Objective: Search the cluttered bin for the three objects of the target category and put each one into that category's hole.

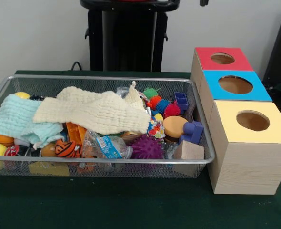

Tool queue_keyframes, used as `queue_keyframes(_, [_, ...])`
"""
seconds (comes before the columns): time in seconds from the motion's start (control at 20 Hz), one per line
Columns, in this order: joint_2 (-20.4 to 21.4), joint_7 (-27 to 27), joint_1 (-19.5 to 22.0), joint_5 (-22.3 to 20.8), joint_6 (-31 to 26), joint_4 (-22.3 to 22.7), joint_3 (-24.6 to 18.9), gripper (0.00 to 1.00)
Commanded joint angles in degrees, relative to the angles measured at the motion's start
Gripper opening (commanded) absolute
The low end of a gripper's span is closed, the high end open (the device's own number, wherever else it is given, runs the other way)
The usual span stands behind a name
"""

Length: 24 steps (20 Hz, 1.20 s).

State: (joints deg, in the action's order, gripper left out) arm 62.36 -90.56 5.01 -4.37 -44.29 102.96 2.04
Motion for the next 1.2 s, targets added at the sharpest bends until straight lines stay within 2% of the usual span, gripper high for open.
queue_keyframes(0.05, [-4.73,2.62,1.98,-3.23,-5.72,-6.26,-5.87,1.00])
queue_keyframes(0.2, [-5.42,2.89,1.94,-3.40,-8.28,-7.73,-6.02,1.00])
queue_keyframes(0.35, [-3.88,1.73,1.71,-3.66,-4.66,-6.67,-4.96,1.00])
queue_keyframes(0.45, [-4.12,4.29,3.60,-3.56,-3.52,-7.13,-5.62,1.00])
queue_keyframes(0.6, [-5.47,8.18,6.07,-4.53,-3.64,-10.19,-7.29,1.00])
queue_keyframes(0.75, [-7.45,6.53,5.93,-6.11,-8.03,-14.01,-7.28,1.00])
queue_keyframes(0.95, [-10.24,6.54,6.44,-7.10,-10.02,-18.36,-8.48,1.00])
queue_keyframes(1.2, [-14.35,6.14,6.07,-8.49,-15.51,-25.71,-9.05,1.00])
